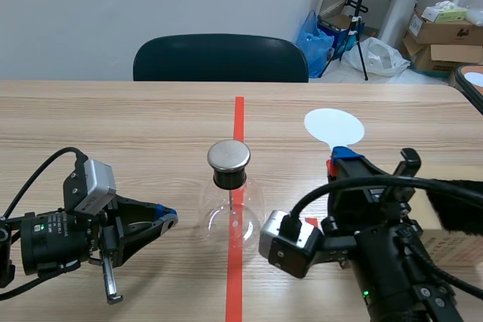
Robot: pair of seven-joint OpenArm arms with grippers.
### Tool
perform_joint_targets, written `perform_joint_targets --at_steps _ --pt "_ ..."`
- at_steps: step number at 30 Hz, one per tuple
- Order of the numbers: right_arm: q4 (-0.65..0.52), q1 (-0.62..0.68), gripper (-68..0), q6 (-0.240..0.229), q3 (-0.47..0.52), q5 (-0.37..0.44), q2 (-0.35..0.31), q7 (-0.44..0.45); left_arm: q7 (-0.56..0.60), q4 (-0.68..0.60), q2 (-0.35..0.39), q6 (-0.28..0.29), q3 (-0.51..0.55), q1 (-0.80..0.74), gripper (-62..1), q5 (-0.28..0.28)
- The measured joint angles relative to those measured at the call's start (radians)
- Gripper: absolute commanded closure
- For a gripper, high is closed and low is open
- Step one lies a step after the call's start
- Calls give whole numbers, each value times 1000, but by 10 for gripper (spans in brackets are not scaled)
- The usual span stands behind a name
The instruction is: Do the electroscope experiment
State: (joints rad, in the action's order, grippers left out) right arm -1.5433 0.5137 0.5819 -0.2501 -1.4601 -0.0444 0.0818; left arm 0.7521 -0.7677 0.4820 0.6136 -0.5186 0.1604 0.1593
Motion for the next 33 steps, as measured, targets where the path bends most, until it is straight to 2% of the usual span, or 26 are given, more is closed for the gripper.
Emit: perform_joint_targets --at_steps 10,16,22,33 --pt "0 0 -13 0 0 0 0 -150 0 0 0 0 0 0 -30 0" --pt "0 0 -13 0 0 0 0 -151 0 0 0 0 0 0 -30 0" --pt "0 0 -13 0 0 0 0 -45 0 0 0 0 0 0 -30 0" --pt "0 0 -13 0 0 0 0 258 0 0 0 0 0 0 -30 0"
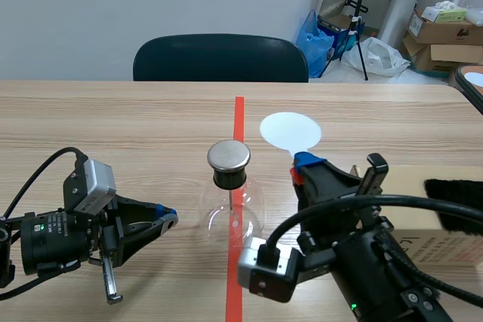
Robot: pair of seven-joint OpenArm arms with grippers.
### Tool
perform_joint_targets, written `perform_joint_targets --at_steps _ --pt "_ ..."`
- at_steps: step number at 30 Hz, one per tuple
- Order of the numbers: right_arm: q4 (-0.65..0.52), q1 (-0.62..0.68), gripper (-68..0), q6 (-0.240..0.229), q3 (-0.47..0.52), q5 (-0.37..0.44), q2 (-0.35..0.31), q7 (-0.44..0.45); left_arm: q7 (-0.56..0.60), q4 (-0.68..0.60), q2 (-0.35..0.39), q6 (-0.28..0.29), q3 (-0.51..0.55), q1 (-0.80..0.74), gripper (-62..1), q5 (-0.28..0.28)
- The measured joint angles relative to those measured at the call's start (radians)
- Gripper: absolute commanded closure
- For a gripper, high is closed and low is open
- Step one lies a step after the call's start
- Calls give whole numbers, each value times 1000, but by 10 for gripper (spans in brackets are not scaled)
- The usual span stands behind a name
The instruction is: Do the electroscope experiment
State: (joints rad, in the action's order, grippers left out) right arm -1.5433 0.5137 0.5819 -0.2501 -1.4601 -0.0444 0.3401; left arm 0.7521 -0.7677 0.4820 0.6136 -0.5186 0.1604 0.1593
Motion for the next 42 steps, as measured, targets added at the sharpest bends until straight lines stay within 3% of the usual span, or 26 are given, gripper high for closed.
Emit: perform_joint_targets --at_steps 9,16,42 --pt "0 0 -13 0 0 0 0 178 0 0 0 0 0 0 -30 0" --pt "0 0 -13 0 0 0 0 259 0 0 0 0 0 0 -30 0" --pt "0 0 -13 0 0 0 0 269 0 0 0 0 0 0 -30 0"
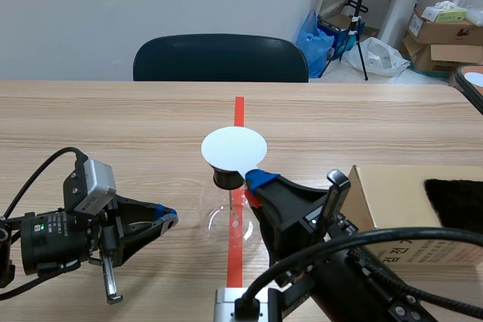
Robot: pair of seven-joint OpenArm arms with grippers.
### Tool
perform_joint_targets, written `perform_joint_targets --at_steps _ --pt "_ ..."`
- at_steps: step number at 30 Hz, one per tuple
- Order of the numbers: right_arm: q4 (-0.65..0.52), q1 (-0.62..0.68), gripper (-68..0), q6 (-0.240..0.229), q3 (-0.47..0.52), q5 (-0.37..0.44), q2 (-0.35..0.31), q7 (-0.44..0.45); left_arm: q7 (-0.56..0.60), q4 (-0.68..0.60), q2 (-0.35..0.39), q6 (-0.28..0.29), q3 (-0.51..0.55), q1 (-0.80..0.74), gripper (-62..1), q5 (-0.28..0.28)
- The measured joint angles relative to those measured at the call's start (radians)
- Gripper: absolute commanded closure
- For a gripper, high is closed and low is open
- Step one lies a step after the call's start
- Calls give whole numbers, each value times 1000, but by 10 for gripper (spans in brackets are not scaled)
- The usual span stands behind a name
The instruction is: Do the electroscope experiment
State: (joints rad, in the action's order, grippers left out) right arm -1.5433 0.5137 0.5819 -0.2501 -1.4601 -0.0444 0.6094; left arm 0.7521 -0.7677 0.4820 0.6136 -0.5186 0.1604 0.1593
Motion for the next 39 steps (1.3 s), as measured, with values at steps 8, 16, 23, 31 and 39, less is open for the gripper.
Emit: perform_joint_targets --at_steps 8,16,23,31,39 --pt "0 0 -13 0 0 0 0 0 0 0 0 0 0 0 -30 0" --pt "0 0 -13 0 0 0 0 -90 0 0 0 0 0 0 -30 0" --pt "0 0 -13 0 0 0 0 -283 0 0 0 0 0 0 -30 0" --pt "0 0 -13 0 0 0 0 -502 0 0 0 0 0 0 -30 0" --pt "0 0 -13 0 0 0 0 -643 0 0 0 0 0 0 -30 0"
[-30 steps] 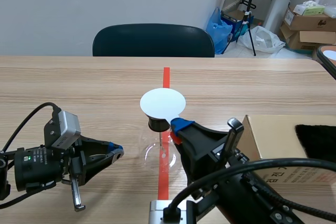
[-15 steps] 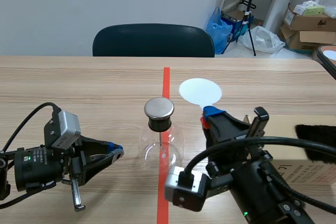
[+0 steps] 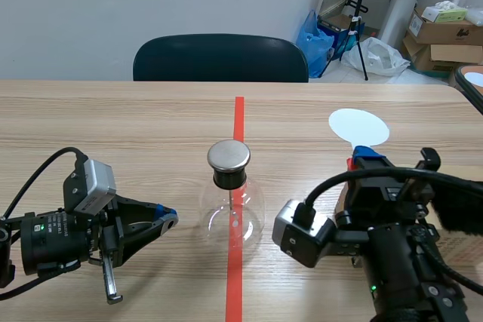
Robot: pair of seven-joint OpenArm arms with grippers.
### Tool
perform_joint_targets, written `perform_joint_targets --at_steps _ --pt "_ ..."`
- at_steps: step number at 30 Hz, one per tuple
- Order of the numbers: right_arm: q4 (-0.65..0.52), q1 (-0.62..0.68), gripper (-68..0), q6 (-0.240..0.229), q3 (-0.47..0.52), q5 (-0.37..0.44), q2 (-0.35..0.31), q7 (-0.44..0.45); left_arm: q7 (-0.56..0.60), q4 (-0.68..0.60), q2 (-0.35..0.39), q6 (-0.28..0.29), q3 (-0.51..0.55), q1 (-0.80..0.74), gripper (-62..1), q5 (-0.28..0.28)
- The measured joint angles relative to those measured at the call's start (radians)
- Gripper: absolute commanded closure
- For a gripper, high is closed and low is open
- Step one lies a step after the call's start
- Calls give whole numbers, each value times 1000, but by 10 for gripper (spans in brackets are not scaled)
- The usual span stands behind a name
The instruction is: Do the electroscope experiment
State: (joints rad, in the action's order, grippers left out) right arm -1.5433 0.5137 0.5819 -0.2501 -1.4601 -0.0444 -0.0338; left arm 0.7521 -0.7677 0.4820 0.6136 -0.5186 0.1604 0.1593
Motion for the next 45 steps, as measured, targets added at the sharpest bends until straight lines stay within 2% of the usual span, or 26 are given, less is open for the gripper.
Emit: perform_joint_targets --at_steps 45 --pt "0 0 -13 0 0 0 0 -2 1 0 0 -3 0 -16 -30 0"
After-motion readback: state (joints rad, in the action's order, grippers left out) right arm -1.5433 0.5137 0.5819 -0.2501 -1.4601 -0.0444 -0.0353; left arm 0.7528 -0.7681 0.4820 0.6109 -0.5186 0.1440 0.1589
